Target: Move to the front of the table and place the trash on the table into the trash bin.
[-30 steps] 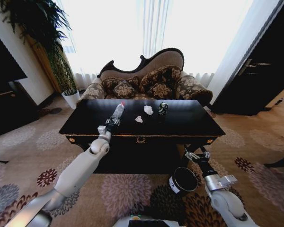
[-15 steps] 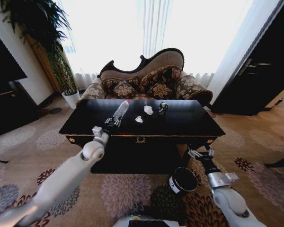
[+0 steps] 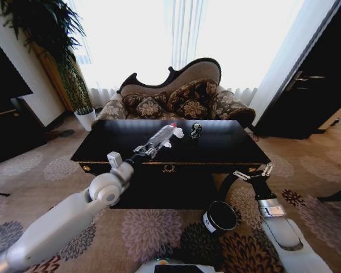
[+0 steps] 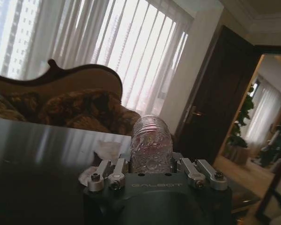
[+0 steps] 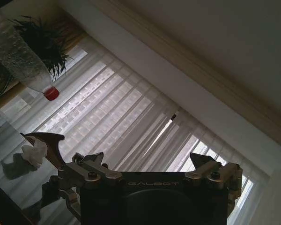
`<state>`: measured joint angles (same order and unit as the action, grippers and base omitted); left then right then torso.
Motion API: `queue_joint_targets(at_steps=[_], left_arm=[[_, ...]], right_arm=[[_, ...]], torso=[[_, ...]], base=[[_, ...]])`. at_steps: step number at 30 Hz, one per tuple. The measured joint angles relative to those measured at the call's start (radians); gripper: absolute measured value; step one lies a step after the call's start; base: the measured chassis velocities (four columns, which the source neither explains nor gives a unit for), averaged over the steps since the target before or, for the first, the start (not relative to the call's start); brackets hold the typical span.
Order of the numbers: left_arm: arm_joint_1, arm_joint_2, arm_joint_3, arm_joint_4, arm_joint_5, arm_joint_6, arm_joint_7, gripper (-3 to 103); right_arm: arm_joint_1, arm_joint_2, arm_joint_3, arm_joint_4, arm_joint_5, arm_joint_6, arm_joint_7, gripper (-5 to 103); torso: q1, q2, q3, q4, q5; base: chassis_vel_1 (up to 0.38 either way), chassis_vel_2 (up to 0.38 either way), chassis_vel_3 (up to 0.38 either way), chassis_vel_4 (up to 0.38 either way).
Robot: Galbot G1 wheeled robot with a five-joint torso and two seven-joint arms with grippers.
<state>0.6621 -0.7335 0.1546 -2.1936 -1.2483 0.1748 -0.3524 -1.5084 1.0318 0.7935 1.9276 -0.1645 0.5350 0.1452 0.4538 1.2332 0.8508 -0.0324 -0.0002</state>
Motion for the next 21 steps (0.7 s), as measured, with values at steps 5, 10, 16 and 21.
queue_joint_targets(at_steps=[5,10,16,21], left_arm=[[-0.079,-0.036,0.076,0.0,-0.098,0.0,-0.02,39],[-0.183,-0.082,0.19,0.006,-0.151,0.001,-0.03,39],[-0.258,-0.176,0.273,0.053,-0.168,0.0,-0.055,39],[-0.304,-0.223,0.323,0.073,-0.186,-0.003,-0.069,39]], right_arm=[[0.033,-0.005,0.0,-0.024,-0.134,0.058,0.029,100],[0.053,0.0,-0.004,-0.03,-0.206,0.089,0.049,100],[0.079,0.006,0.013,-0.043,-0.348,0.153,0.075,100],[0.091,0.005,0.012,-0.048,-0.404,0.173,0.079,100]], torso=[[0.0,0.0,0.0,0.0,0.0001],[0.0,0.0,0.0,-0.0001,0.0002],[0.0,0.0,0.0,-0.0002,0.0001],[0.0,0.0,0.0,0.0,0.0002]], base=[[0.0,0.0,0.0,0.0],[0.0,0.0,0.0,0.0],[0.0,0.0,0.0,0.0],[0.0,0.0,0.0,0.0]])
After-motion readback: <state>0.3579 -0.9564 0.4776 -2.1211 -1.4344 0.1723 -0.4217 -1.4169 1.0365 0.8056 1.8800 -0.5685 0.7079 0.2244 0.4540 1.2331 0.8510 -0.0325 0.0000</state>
